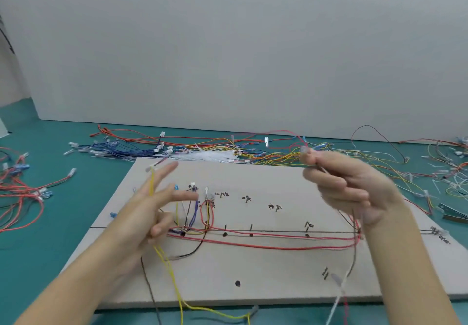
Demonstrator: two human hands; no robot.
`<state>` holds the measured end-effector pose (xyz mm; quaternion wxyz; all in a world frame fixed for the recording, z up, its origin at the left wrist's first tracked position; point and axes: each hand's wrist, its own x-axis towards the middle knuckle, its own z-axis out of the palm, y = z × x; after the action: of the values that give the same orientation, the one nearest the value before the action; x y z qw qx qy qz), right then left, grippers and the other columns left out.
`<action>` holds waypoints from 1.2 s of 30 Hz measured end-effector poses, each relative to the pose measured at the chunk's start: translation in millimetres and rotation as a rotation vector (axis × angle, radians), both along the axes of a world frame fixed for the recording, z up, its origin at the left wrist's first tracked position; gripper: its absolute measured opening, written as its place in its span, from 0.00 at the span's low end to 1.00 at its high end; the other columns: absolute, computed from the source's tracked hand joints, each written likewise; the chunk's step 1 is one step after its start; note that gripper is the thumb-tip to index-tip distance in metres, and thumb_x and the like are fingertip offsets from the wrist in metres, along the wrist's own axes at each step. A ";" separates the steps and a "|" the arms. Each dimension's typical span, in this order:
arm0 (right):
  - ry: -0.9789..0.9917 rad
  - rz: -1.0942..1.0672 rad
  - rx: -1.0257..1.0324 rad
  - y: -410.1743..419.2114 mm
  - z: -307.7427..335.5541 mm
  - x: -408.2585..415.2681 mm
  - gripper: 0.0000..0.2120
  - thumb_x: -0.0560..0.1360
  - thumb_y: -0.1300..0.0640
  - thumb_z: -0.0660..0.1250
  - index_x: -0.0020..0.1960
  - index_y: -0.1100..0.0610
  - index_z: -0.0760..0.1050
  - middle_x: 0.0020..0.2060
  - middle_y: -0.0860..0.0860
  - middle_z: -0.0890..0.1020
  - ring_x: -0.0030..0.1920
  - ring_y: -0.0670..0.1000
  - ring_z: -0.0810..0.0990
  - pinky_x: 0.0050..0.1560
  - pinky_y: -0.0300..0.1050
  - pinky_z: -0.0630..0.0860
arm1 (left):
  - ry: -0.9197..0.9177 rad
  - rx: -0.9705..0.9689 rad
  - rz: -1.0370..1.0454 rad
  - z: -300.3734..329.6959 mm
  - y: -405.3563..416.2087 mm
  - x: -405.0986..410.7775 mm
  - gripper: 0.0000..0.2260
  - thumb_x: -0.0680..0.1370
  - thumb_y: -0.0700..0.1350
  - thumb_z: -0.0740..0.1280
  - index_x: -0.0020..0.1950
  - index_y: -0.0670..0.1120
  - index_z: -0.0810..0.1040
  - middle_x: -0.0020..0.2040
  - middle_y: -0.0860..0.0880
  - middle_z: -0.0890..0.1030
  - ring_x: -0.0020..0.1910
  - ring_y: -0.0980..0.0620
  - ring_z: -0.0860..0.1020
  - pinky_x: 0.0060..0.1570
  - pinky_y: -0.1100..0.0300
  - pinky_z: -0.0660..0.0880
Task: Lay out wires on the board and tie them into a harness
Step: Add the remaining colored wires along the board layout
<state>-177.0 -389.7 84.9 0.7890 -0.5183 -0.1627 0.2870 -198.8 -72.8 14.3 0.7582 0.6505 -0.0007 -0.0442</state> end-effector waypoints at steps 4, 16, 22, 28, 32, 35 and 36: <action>-0.304 -0.192 -0.664 -27.3 15.4 5.5 0.11 0.75 0.50 0.66 0.45 0.58 0.81 0.23 0.49 0.62 0.17 0.43 0.55 0.17 0.29 0.51 | -0.023 -0.162 0.082 5.0 17.3 3.8 0.15 0.74 0.56 0.64 0.57 0.57 0.82 0.46 0.53 0.84 0.20 0.59 0.62 0.18 0.72 0.59; -0.263 -0.450 -1.568 -35.9 -6.6 12.2 0.10 0.78 0.61 0.66 0.42 0.59 0.84 0.26 0.52 0.80 0.26 0.47 0.70 0.29 0.38 0.65 | -0.055 0.094 0.193 -1.0 23.0 19.9 0.15 0.83 0.49 0.57 0.44 0.41 0.76 0.22 0.54 0.57 0.19 0.58 0.54 0.18 0.71 0.53; -0.579 -0.881 -1.637 -32.7 -10.7 41.8 0.13 0.78 0.50 0.66 0.37 0.50 0.81 0.31 0.49 0.78 0.45 0.57 0.74 0.52 0.50 0.63 | -0.019 0.155 0.181 -9.8 29.6 19.1 0.13 0.82 0.48 0.60 0.46 0.40 0.77 0.22 0.54 0.58 0.18 0.58 0.53 0.19 0.73 0.52; -0.930 -1.073 -1.606 -38.7 -25.7 55.1 0.11 0.78 0.48 0.65 0.37 0.44 0.81 0.30 0.44 0.77 0.47 0.56 0.72 0.42 0.47 0.50 | -0.002 0.107 -0.008 -8.4 52.8 23.1 0.16 0.72 0.51 0.66 0.52 0.42 0.81 0.25 0.50 0.69 0.16 0.59 0.54 0.20 0.75 0.55; -1.046 -1.182 -1.448 -35.9 -33.2 55.9 0.04 0.74 0.51 0.70 0.42 0.46 0.83 0.29 0.43 0.72 0.43 0.52 0.68 0.40 0.46 0.48 | 0.090 0.283 -0.253 -6.4 83.8 24.0 0.21 0.67 0.57 0.76 0.49 0.43 0.82 0.26 0.47 0.72 0.16 0.58 0.54 0.23 0.75 0.55; -1.033 -1.166 -1.364 -39.4 -35.3 52.1 0.05 0.69 0.51 0.67 0.41 0.45 0.81 0.29 0.46 0.70 0.42 0.52 0.68 0.42 0.46 0.50 | 0.150 0.420 -0.459 -5.6 101.5 17.3 0.28 0.66 0.67 0.73 0.44 0.40 0.80 0.20 0.47 0.67 0.17 0.56 0.55 0.23 0.69 0.52; -1.028 -1.165 -1.329 -40.9 -35.9 50.8 0.08 0.67 0.51 0.63 0.41 0.46 0.81 0.29 0.47 0.70 0.42 0.52 0.68 0.42 0.46 0.50 | 0.182 0.439 -0.475 -5.2 105.9 17.0 0.29 0.65 0.67 0.74 0.41 0.40 0.79 0.19 0.48 0.67 0.15 0.55 0.57 0.21 0.68 0.54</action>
<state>-126.2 -430.6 48.9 0.1935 -0.9102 -0.0122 -0.3659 -181.8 33.1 9.1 0.5653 0.7735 -0.0751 -0.2768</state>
